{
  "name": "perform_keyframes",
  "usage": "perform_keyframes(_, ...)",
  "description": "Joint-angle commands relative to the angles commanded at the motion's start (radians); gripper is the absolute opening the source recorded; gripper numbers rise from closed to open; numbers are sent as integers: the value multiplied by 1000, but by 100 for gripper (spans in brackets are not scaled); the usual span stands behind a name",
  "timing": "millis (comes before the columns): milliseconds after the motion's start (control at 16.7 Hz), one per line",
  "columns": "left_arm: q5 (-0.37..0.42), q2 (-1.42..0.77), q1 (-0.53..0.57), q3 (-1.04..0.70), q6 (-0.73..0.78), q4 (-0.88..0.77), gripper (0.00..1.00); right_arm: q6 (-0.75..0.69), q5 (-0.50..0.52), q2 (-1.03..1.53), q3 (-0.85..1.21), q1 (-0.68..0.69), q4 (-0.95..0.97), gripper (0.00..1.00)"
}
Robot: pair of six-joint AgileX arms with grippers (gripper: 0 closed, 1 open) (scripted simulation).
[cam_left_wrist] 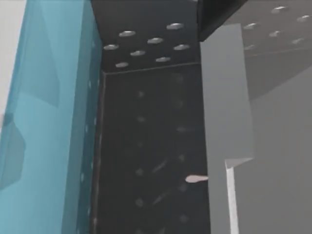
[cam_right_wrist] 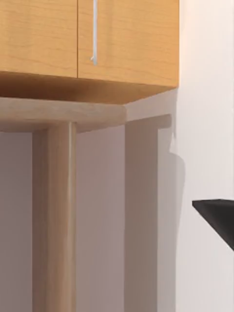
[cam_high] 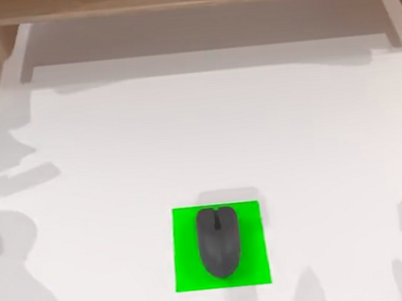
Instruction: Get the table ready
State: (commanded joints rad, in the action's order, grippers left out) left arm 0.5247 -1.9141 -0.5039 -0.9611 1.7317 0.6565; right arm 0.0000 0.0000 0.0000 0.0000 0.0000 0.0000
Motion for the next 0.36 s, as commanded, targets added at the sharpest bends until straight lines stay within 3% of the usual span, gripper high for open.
perform_keyframes(360, 38, 56, -35, 107, 18, 22, 100, 0, 0, 0, 0, 0, 0, 100)
